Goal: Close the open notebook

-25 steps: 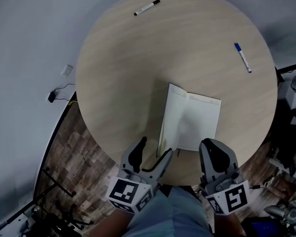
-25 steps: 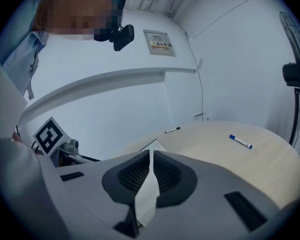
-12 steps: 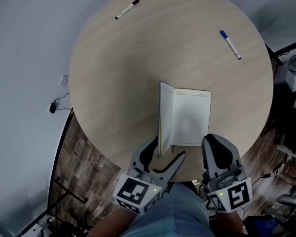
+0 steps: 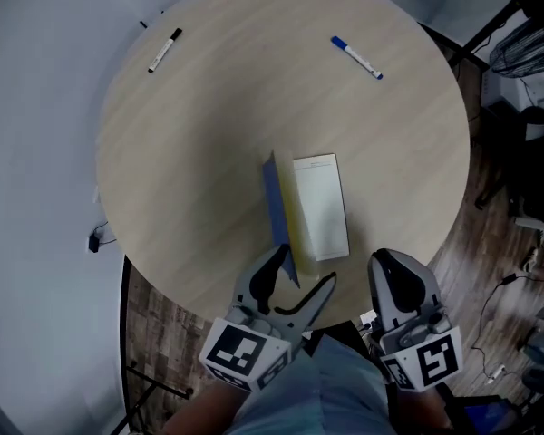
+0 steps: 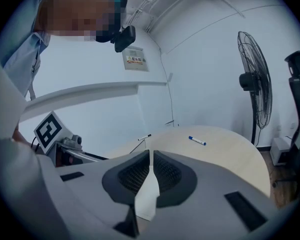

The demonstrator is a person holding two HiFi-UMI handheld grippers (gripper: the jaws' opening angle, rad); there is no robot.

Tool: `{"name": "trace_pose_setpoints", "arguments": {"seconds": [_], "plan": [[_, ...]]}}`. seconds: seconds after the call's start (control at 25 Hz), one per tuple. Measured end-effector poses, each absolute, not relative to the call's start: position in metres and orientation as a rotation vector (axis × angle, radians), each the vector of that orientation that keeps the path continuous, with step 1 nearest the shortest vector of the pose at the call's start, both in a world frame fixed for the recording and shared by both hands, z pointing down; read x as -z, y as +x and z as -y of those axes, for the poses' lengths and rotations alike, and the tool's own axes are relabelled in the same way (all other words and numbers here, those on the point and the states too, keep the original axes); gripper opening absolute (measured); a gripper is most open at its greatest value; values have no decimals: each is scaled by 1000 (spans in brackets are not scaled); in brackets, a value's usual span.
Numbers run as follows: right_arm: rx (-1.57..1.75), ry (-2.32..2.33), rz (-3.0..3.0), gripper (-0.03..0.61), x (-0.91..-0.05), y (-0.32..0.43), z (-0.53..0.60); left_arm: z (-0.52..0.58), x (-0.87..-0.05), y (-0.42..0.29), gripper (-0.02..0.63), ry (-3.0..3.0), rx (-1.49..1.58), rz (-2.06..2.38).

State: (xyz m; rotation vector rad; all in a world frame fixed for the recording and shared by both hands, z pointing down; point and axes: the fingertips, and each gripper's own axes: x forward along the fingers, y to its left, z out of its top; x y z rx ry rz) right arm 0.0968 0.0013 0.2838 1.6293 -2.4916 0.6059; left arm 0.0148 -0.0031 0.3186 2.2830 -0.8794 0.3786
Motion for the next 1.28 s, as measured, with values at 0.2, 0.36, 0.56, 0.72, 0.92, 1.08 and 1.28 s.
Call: {"name": "trace_pose_setpoints", "arguments": {"seconds": [0.2,0.36,0.56,0.72,0.92,1.08,1.28], "plan": [[-655,1705,2423,52,-299,118,-15,-4,-336,35,339,2308,-449,792],[-695,1758,2382,52,-310,129,-26,-13,-350,49,339,2303,-499,720],[-744,1810,2331,52,-327,140,-35,-15,-371,62,341,2304,-554,655],[-787,1843,2291,52,-340,151,-42,-17,-388,73,342,2295,-602,617],[-833,1886,2244,52,-357,169,-46,-11,-406,89,342,2282,-654,588],[-883,1912,2218,52,-370,179,-47,-9,-423,100,342,2265,-707,554],[-938,1942,2178,52,-384,193,-49,-9,-440,105,344,2223,-783,551]]}}
